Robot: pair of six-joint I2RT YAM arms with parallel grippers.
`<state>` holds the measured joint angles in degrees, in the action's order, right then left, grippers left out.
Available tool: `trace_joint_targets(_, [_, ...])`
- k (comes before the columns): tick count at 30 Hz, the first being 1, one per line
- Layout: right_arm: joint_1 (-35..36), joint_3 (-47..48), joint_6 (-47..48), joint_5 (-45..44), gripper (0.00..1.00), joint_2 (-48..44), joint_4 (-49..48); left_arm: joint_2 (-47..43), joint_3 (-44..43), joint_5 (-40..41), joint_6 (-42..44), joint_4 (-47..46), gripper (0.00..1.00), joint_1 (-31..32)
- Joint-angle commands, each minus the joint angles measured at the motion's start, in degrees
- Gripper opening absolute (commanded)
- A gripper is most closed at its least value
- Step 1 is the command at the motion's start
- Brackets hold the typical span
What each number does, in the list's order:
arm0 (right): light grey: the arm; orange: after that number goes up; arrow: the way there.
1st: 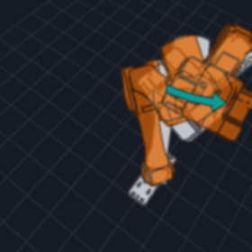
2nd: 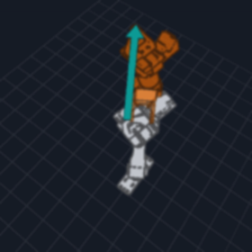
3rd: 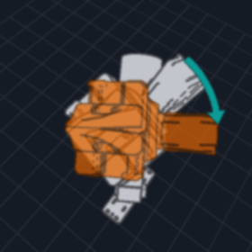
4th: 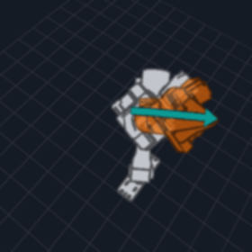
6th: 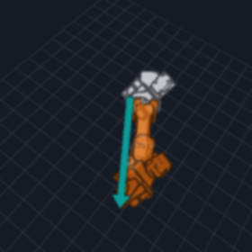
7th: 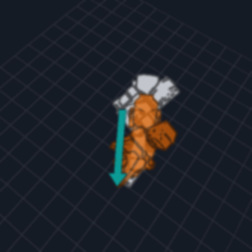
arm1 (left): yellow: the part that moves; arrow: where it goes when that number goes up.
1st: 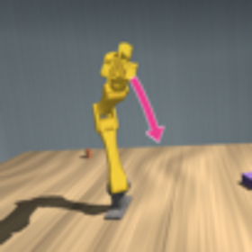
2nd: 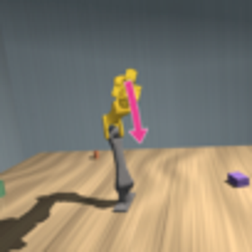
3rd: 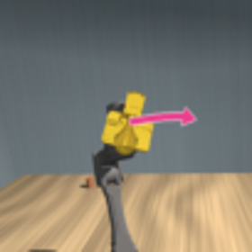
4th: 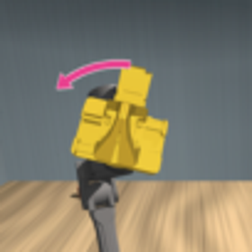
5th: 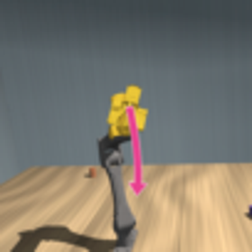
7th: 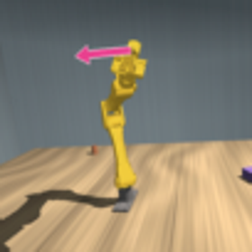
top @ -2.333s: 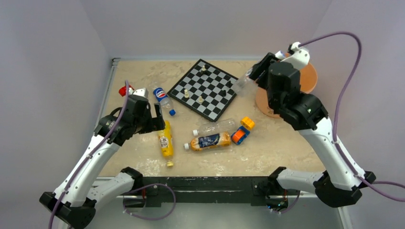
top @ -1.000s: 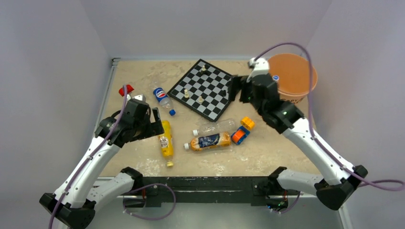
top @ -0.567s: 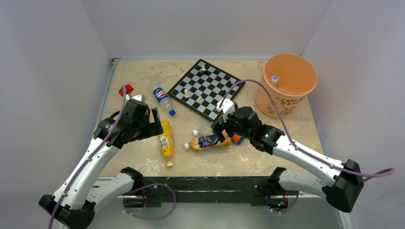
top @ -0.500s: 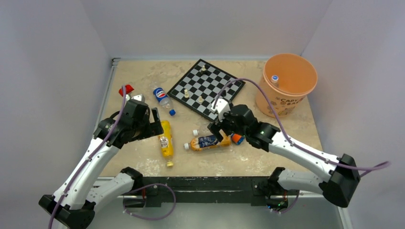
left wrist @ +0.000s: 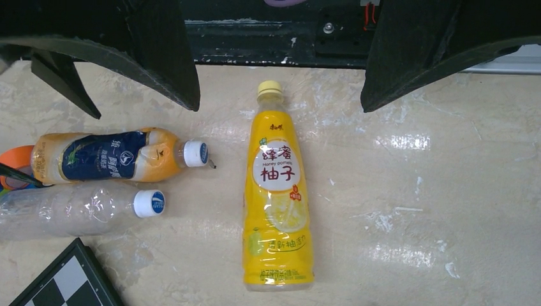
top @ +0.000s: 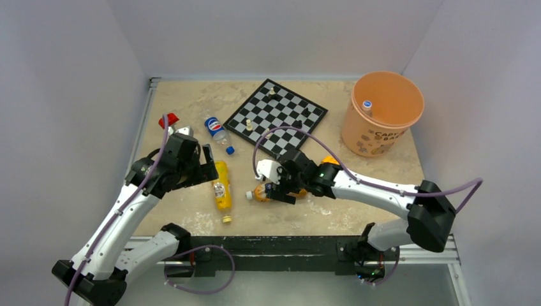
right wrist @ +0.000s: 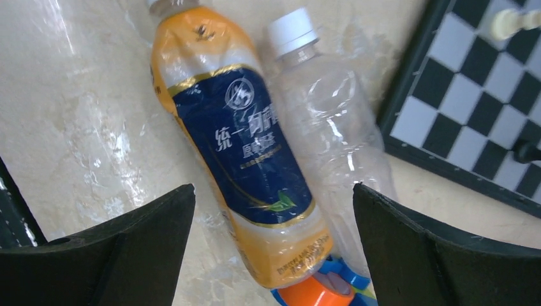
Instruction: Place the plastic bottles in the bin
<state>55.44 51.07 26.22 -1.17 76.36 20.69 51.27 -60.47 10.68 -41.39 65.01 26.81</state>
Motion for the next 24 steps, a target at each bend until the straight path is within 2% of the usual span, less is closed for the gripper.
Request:
trace_joint_targets(1, [0.49, 1.67, 2.71, 1.00, 0.95, 5.37, 4.72, 0.00, 0.35, -0.13, -0.92, 0.00, 1.00, 0.16])
trace_joint_targets(5, [1.04, -0.27, 3.00, 0.27, 0.94, 7.65, 0.59, -0.22, 0.61, 0.04, -0.69, -0.31, 1.00, 0.17])
trace_joint_targets(14, [2.65, -1.24, 2.35, -0.14, 0.88, 11.30, -0.91, -0.33, 1.18, 0.22, -0.45, -0.22, 1.00, 0.13])
trace_joint_targets(21, [4.15, -0.80, 0.25, -0.70, 0.72, 12.82, 0.09, -0.41, 1.66, 0.27, -0.23, -0.45, 1.00, 0.15])
trace_joint_targets(24, [5.10, -0.10, 0.11, -0.77, 0.61, 11.73, 1.55, -0.45, 1.67, 1.18, -0.11, -0.29, 1.00, 0.17])
